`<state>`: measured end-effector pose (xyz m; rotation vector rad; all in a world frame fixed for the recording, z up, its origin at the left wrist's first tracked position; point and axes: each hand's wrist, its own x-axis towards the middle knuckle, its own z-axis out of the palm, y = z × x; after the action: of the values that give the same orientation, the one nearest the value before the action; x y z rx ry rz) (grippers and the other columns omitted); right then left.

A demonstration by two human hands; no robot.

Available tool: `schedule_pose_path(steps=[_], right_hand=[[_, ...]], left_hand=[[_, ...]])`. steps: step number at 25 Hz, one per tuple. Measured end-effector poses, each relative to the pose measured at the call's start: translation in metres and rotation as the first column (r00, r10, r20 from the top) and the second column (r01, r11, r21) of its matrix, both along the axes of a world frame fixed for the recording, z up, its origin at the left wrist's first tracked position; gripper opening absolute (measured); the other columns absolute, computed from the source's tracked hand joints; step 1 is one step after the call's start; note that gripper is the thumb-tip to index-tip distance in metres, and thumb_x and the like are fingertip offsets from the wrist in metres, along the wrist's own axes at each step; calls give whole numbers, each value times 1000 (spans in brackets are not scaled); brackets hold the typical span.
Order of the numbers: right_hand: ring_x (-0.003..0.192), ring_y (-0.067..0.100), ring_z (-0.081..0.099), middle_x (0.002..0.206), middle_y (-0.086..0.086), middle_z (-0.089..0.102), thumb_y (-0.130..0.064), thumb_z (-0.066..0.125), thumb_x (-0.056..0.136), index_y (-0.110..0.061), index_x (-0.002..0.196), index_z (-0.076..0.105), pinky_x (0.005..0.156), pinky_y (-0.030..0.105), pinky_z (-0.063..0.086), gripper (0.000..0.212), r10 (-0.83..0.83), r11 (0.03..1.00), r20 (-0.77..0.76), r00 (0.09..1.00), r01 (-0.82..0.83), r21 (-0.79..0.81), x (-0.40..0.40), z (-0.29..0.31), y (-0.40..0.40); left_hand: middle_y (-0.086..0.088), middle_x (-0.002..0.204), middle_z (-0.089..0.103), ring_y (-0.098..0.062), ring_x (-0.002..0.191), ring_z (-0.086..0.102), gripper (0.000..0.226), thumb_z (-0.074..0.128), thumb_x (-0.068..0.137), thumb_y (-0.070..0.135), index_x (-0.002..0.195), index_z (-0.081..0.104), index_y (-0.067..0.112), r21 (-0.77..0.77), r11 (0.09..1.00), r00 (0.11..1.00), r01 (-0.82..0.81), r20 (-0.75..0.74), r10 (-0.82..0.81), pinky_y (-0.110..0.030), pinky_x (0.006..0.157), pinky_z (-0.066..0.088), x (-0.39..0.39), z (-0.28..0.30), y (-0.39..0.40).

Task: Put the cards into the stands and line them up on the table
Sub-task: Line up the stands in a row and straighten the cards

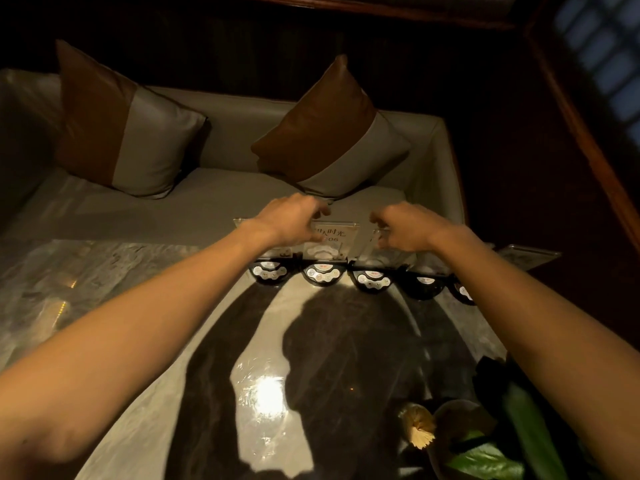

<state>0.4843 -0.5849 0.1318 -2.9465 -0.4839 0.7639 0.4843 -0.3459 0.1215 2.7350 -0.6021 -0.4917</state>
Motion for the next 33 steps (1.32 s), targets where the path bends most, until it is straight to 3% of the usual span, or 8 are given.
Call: schedule_pose_path(steps=[3, 7, 13, 22, 27, 30, 33], right_hand=[[99, 27, 62, 112, 9, 67, -18, 61, 92, -18, 109, 68, 76, 37, 48, 18, 3, 998, 51, 999, 0, -67, -5, -6, -14], [97, 26, 65, 106, 7, 71, -18, 59, 95, -19, 110, 71, 79, 38, 52, 20, -8, 1000, 120, 993, 9, -12, -7, -11, -19], [94, 28, 65, 102, 10, 71, -15, 57, 94, -18, 107, 72, 73, 34, 44, 20, -9, 1000, 171, 985, 8, 7, -9, -15, -20], [85, 19, 56, 104, 7, 71, -17, 57, 98, -18, 114, 71, 74, 31, 38, 22, -41, 997, 138, 990, 31, 71, -15, -10, -22], [95, 26, 65, 104, 7, 72, -16, 58, 96, -18, 113, 71, 76, 34, 46, 22, -25, 999, 144, 989, 18, 51, -16, -9, -21], [96, 25, 64, 97, 3, 68, -14, 57, 97, -19, 113, 70, 73, 33, 41, 21, -29, 998, 138, 990, 22, 57, -18, -7, -21], [99, 26, 64, 104, 5, 71, -14, 58, 97, -19, 118, 70, 74, 32, 41, 25, -37, 998, 136, 990, 29, 60, -19, -6, -22]], left_hand=[[0, 125, 67, -22, 115, 61, 41, 71, 89, 39, 127, 61, 27, 61, 998, 999, 33, 26, -35, -37, 87, 46, 1, -12, -20], [-7, 115, 70, -29, 108, 64, 23, 63, 95, 26, 118, 66, 23, 86, 996, 999, 31, 41, -35, -40, 85, 48, -1, -20, -28], [-5, 111, 73, -26, 105, 66, 22, 66, 95, 27, 116, 68, 20, 16, 999, 999, 46, -18, -45, -44, 91, 53, -1, -21, -21], [-6, 115, 73, -27, 109, 66, 27, 64, 96, 26, 122, 68, 19, -14, 1000, 998, -12, 59, 13, -46, 94, 52, -10, -26, -22], [-6, 120, 72, -27, 112, 65, 33, 62, 98, 26, 130, 64, 21, -10, 1000, 998, -12, 68, 12, -44, 96, 51, -12, -24, -21], [-6, 121, 71, -27, 113, 65, 36, 62, 98, 27, 134, 61, 22, -15, 1000, 997, -25, 70, 26, -43, 96, 51, -13, -23, -21], [-6, 120, 72, -27, 113, 65, 36, 63, 97, 27, 133, 62, 24, -7, 1000, 998, -30, 61, 30, -43, 95, 51, -13, -23, -22]])
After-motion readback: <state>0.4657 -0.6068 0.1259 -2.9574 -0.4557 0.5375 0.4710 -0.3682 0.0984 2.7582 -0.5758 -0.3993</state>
